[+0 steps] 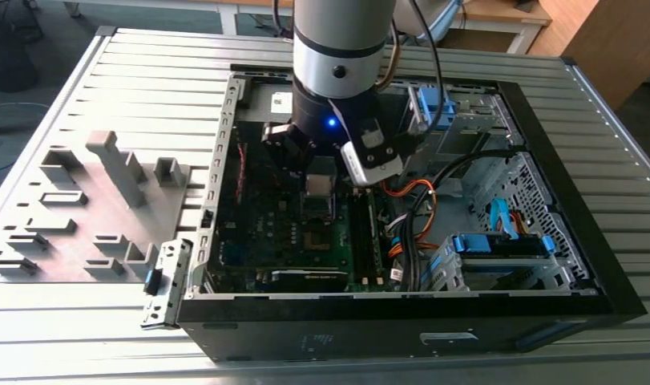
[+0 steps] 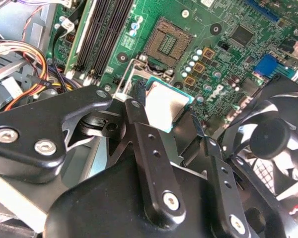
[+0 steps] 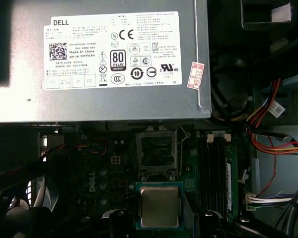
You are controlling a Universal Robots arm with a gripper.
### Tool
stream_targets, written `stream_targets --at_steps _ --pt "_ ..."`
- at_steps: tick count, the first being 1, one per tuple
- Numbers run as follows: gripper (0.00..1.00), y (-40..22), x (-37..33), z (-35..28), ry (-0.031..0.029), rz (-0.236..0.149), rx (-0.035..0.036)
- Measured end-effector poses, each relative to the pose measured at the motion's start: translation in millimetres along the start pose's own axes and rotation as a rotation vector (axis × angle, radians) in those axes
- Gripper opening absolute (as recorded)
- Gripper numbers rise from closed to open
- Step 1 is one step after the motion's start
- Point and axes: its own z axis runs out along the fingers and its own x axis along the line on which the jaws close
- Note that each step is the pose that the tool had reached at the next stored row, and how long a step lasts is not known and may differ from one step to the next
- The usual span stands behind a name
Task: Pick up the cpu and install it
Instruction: 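Pick up the cpu and move it towards the insertion slot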
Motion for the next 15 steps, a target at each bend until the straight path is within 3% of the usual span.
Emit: stream_targets --at_steps 15 --pt "0.47 -0.1 0.0 1.7 0.0 0.0 0.0002"
